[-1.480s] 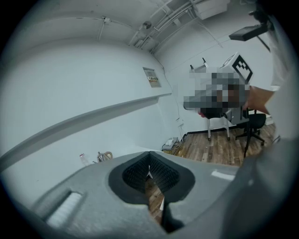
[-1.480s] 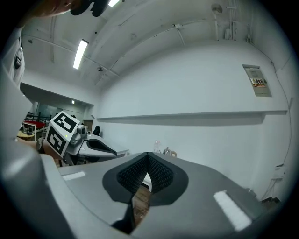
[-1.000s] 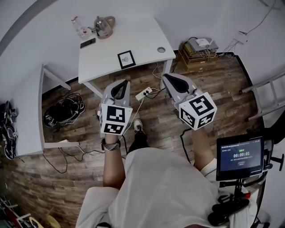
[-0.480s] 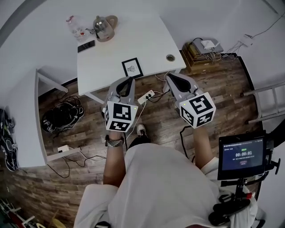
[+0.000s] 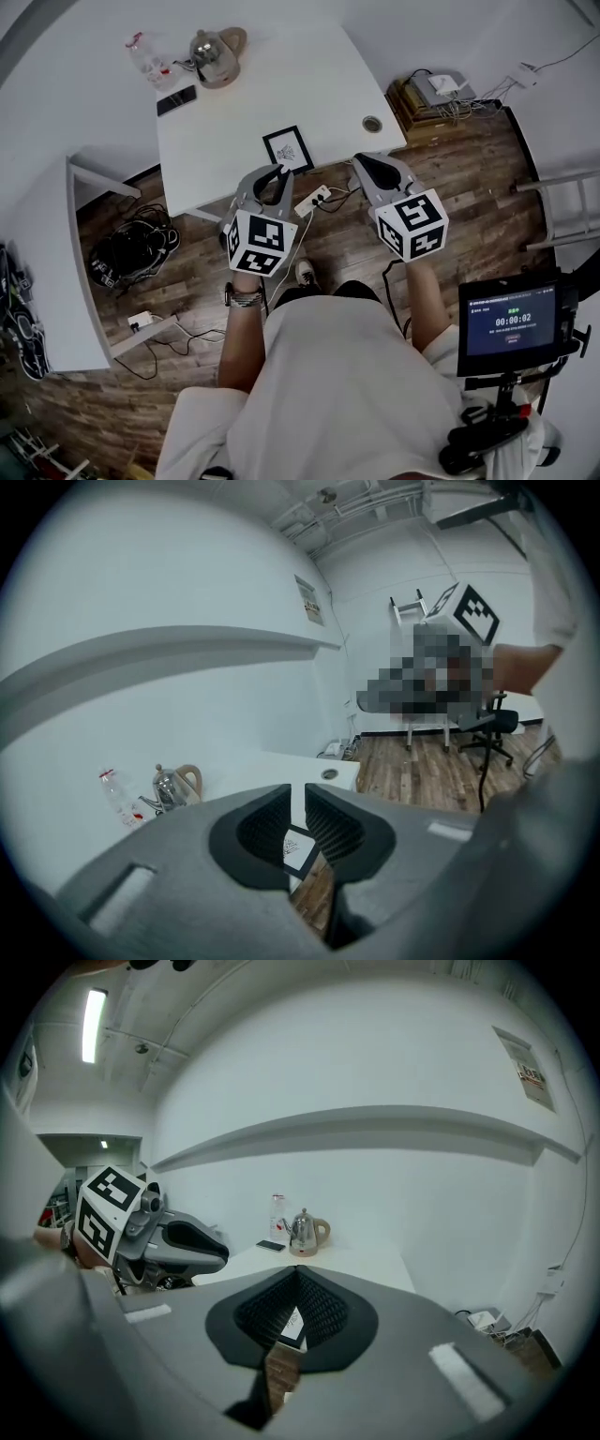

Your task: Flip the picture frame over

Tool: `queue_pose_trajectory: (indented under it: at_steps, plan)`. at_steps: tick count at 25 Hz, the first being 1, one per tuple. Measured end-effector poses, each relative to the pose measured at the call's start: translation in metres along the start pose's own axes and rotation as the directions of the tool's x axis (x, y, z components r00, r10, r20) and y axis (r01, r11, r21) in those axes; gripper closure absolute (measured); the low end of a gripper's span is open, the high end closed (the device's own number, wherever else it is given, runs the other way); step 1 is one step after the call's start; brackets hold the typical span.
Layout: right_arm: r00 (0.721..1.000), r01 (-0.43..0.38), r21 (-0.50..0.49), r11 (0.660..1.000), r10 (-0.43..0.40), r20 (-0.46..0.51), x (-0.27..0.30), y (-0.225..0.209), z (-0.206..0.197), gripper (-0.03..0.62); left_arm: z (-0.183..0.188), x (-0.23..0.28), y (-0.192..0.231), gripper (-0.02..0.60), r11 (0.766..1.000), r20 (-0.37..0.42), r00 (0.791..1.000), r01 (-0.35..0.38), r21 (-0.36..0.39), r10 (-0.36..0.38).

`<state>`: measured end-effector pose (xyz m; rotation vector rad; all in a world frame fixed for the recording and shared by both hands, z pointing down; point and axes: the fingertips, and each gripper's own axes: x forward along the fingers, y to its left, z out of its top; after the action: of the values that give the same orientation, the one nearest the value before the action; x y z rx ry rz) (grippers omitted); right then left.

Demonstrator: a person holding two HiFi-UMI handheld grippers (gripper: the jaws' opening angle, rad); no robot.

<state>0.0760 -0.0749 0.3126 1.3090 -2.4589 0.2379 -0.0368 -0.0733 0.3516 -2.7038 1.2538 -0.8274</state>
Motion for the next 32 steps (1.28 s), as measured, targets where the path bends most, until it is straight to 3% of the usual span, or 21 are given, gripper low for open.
queue_pose_trajectory:
  at_steps: [5,10,20,26,32]
  plan:
    - [1.0,0.006,0.019,1.0,-0.006,-0.02,0.002,-0.003,-0.008,0.592,-0.006,0.01,-0.014,0.526,0.998,-0.037,0.998,0.043,0.038,-0.041]
    - [0.997,-0.002,0.062,0.998,0.006,-0.075,0.08,-0.022,-0.017,0.592,-0.042,0.065,0.026,0.522,0.994,-0.09,0.99,0.106,-0.001,-0.106]
    - [0.996,0.001,0.078,0.997,0.006,-0.091,0.076,-0.026,-0.044,0.592,-0.074,0.082,-0.001,0.515,0.99,-0.168,0.977,0.136,0.036,-0.128]
    - [0.991,-0.006,0.095,0.995,0.019,-0.132,0.074,-0.032,-0.08,0.592,-0.098,0.096,-0.02,0.515,0.984,-0.276,0.957,0.131,0.12,-0.094]
    - [0.983,-0.012,0.134,0.991,0.036,-0.178,0.101,-0.04,-0.104,0.592,-0.128,0.126,-0.013,0.486,0.976,-0.341,0.931,0.18,0.125,-0.128]
